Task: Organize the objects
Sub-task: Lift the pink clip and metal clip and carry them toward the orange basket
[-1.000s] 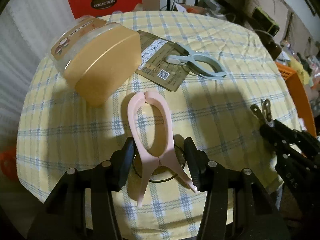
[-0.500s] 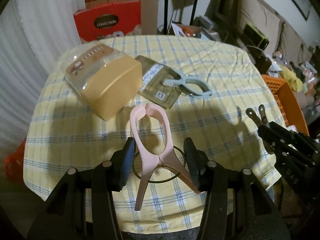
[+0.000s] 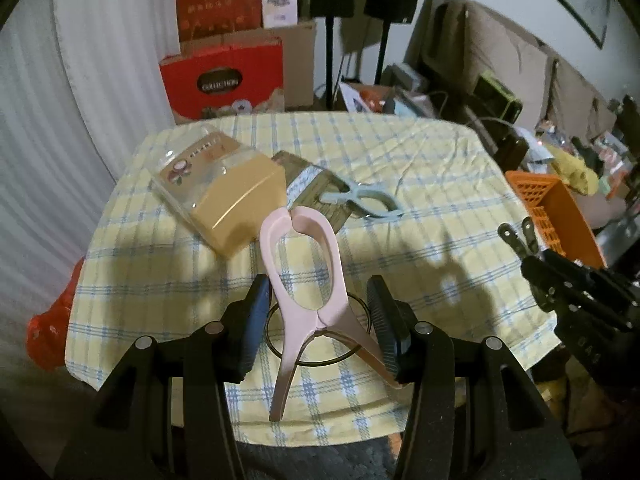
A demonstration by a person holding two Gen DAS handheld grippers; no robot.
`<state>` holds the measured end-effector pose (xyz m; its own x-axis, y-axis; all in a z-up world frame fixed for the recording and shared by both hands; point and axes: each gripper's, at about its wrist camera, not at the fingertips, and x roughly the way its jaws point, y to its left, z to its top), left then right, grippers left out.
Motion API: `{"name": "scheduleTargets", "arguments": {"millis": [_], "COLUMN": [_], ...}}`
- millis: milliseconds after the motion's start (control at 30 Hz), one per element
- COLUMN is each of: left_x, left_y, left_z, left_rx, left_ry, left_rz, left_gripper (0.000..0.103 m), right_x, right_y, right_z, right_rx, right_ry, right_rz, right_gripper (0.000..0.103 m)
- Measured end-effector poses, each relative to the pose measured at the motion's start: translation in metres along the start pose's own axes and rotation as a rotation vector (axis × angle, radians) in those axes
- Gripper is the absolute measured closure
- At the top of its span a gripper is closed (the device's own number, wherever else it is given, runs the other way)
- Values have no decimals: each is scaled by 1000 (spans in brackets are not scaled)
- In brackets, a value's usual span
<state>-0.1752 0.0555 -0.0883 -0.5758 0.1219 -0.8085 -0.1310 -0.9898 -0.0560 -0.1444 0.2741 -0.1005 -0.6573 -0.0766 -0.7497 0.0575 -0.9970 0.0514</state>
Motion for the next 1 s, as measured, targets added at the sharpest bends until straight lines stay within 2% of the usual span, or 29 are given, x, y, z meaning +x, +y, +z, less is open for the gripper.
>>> {"name": "scheduleTargets", "arguments": {"millis": [333,600,700,1000], "left_x": [-57,-126,-147,-175], "left_y": [-4,-11,-17,-37], "left_z": [-15,-33,-42,-45], "left_rx": [-14,-6,-10,38], "left_ry": [-130,-260,-336,-388], "left_rz": [9,-4,32,57], "left_gripper": [57,57,57,57], "right_x": [-47,-124,-152,-201], "right_y": [7,16,19,26], "right_z": [-15,-29,-35,-47], "right_rx": [-22,-40,-53,-92], "right_ry": [-81,-209,-259,-361], "right_rz": [-2,-1,-5,-4], "right_gripper": [75,75,75,75]}}
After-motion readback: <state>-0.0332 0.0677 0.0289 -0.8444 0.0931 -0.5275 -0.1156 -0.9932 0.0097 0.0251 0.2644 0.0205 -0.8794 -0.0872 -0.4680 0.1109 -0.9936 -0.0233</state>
